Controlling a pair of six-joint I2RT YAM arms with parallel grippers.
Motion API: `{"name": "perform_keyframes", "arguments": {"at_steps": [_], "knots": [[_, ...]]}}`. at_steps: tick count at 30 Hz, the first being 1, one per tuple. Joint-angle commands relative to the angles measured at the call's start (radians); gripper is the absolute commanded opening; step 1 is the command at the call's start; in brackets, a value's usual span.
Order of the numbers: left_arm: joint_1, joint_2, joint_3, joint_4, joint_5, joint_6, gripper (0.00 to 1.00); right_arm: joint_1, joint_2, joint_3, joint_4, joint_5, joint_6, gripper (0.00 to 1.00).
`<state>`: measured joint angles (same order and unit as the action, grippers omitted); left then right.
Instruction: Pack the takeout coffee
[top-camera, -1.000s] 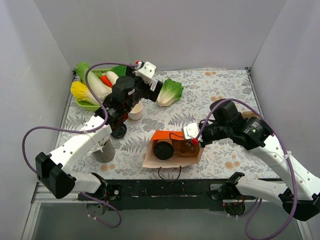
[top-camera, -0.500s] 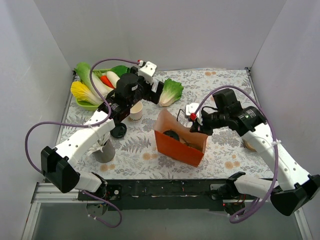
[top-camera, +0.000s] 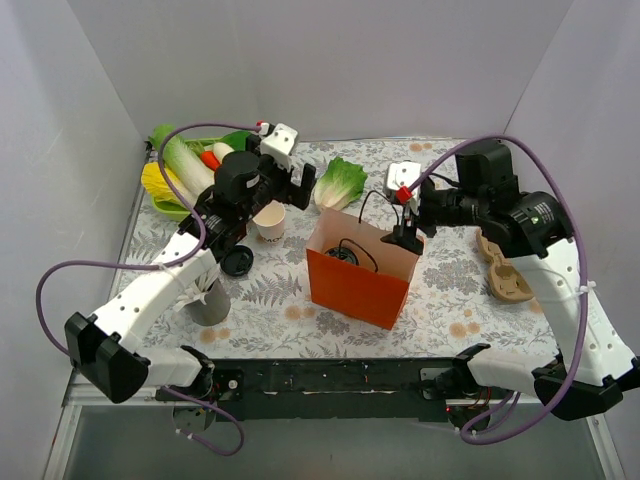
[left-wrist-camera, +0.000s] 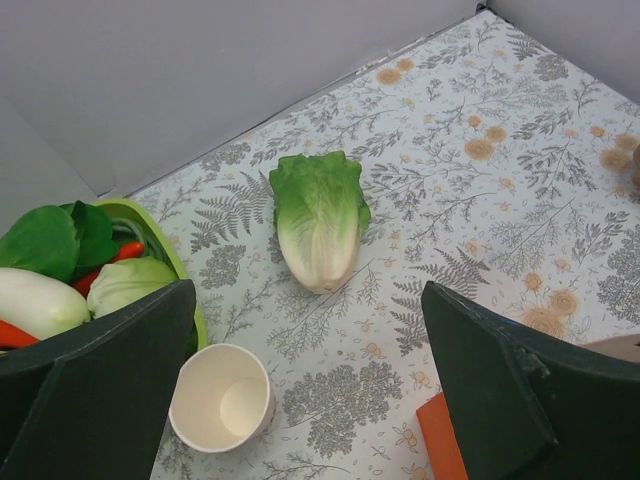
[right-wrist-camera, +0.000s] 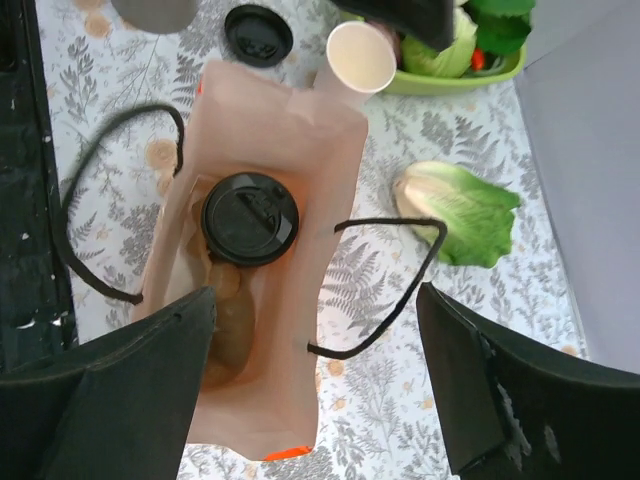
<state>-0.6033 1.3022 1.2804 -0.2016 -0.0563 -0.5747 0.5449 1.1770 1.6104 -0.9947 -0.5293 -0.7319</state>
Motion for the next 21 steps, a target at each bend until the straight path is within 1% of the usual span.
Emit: {"name": "perform_keyframes", "arguments": {"at_steps": [1,3,4,5,6,7,8,9,10,11,14,19,21], "knots": [[0.005,-0.095,-0.03,0.021,-0.01,0.033,0.98,0.009,0.027,0.086,-0.012,-0.009,0.029,0.87],[0.004,-0.115,-0.036,0.018,-0.01,0.051,0.98,0.032,0.039,0.098,0.013,-0.011,0.026,0.81],[0.005,-0.119,-0.038,0.016,-0.013,0.056,0.98,0.039,0.045,0.101,0.019,-0.009,0.034,0.74],[0.005,-0.126,-0.039,0.018,-0.013,0.059,0.98,0.047,0.053,0.103,0.022,-0.011,0.034,0.7],[0.005,-0.133,-0.039,0.013,-0.011,0.061,0.98,0.061,0.071,0.099,0.028,-0.014,0.034,0.62],[0.005,-0.135,-0.036,0.01,-0.008,0.067,0.98,0.07,0.081,0.094,0.031,-0.006,0.032,0.44],[0.005,-0.138,-0.032,0.007,-0.007,0.068,0.98,0.075,0.093,0.088,0.034,-0.005,0.038,0.36],[0.005,-0.139,-0.021,-0.004,-0.007,0.07,0.98,0.078,0.12,0.085,0.04,-0.005,0.043,0.23],[0.007,-0.144,-0.018,-0.007,-0.005,0.078,0.98,0.081,0.133,0.082,0.057,0.011,0.048,0.02],[0.007,-0.147,-0.015,-0.009,-0.001,0.082,0.98,0.084,0.144,0.066,0.067,0.021,0.057,0.01],[0.013,-0.164,-0.023,-0.018,0.0,0.117,0.98,0.096,0.179,0.051,0.07,0.011,0.013,0.01],[0.03,-0.19,-0.042,-0.018,-0.008,0.141,0.98,0.148,0.188,0.006,0.047,0.035,-0.122,0.01],[0.04,-0.198,-0.046,-0.019,-0.007,0.139,0.98,0.174,0.191,-0.018,0.031,0.048,-0.149,0.01]]}}
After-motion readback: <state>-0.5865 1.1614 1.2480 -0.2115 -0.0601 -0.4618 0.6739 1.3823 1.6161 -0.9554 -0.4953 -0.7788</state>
